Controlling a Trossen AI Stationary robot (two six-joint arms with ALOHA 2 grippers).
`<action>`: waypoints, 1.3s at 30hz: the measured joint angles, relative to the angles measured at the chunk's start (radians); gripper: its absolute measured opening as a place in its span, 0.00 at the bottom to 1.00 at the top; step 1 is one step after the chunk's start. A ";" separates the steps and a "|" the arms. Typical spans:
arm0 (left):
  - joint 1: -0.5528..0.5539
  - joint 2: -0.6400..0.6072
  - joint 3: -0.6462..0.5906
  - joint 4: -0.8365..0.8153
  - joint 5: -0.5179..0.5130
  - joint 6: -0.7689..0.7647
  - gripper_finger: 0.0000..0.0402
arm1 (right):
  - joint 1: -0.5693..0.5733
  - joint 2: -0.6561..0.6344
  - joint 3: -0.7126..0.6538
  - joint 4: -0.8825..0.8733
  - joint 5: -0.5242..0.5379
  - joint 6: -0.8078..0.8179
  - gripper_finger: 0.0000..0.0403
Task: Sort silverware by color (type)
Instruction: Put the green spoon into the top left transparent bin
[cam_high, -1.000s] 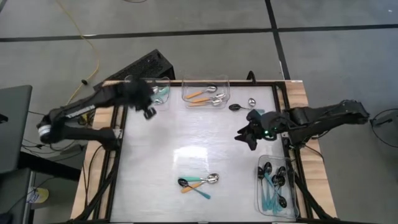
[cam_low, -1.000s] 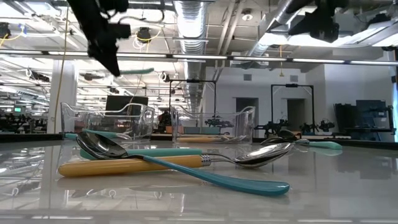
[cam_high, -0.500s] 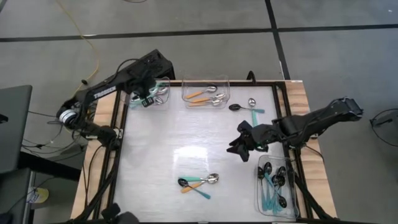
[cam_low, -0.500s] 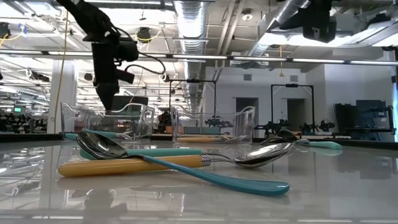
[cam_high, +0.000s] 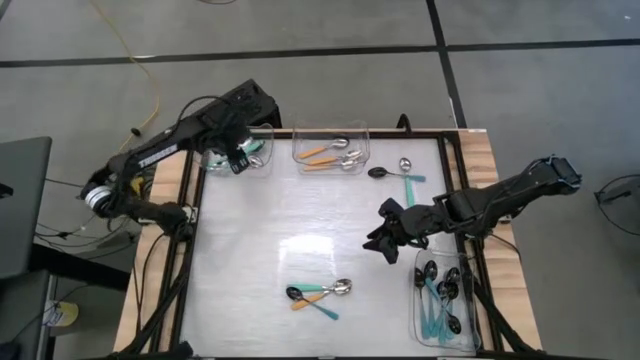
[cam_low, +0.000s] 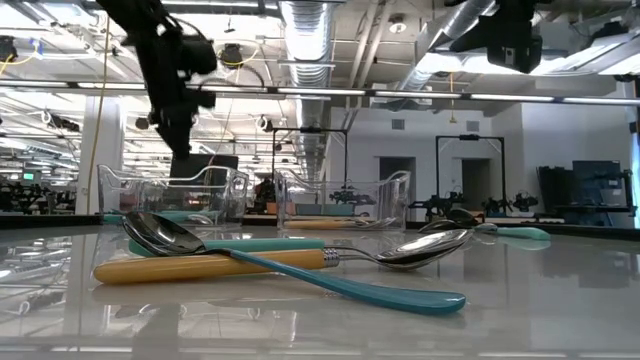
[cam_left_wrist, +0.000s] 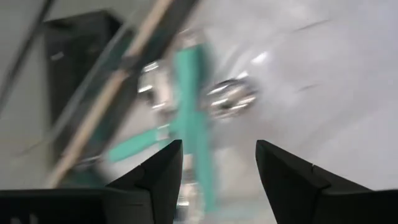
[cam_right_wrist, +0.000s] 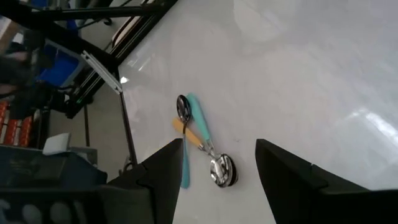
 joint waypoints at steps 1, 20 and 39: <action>-0.015 -0.025 0.000 -0.009 0.058 -0.025 0.47 | -0.003 0.000 0.000 0.000 0.000 -0.003 0.55; -1.163 -0.005 -0.092 0.331 0.091 -0.178 0.42 | -0.124 0.000 0.000 -0.023 -0.019 -0.162 0.55; -1.202 0.518 0.096 0.700 0.002 -0.366 0.42 | -0.077 -0.088 0.000 -0.431 -0.146 -0.309 0.55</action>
